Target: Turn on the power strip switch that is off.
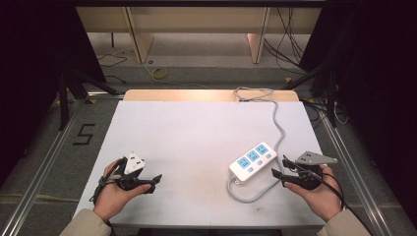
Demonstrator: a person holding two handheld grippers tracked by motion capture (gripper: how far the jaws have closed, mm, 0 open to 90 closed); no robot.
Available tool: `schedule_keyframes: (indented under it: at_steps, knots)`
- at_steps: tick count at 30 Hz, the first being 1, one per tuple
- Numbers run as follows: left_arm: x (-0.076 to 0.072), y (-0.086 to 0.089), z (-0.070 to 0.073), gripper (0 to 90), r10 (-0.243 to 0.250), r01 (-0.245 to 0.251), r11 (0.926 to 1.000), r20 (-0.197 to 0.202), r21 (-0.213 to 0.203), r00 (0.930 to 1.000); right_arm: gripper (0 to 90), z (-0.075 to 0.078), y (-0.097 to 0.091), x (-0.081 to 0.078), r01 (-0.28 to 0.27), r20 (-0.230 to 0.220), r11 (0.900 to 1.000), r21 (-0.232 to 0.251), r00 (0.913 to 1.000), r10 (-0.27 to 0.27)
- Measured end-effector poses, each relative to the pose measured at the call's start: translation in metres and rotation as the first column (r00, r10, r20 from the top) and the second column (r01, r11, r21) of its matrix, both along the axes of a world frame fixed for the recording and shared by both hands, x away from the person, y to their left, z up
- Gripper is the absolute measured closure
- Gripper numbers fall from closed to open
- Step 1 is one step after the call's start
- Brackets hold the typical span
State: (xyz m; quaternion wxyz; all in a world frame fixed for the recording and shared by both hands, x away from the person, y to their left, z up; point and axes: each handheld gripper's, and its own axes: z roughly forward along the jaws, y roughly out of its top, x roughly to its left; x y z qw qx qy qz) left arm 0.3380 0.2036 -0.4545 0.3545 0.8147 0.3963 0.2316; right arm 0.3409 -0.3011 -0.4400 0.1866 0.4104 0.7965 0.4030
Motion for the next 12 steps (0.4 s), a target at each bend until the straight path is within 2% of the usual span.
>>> schedule_keyframes:
  at_steps: [12]
  knots:
    - [0.001,-0.001,-0.0004,17.2,-0.004,0.004,1.0,-0.001,0.003,1.0,42.3,-0.0012,-0.0026,-0.0024,0.021,0.009,0.9997,0.014,0.9997,-0.022]
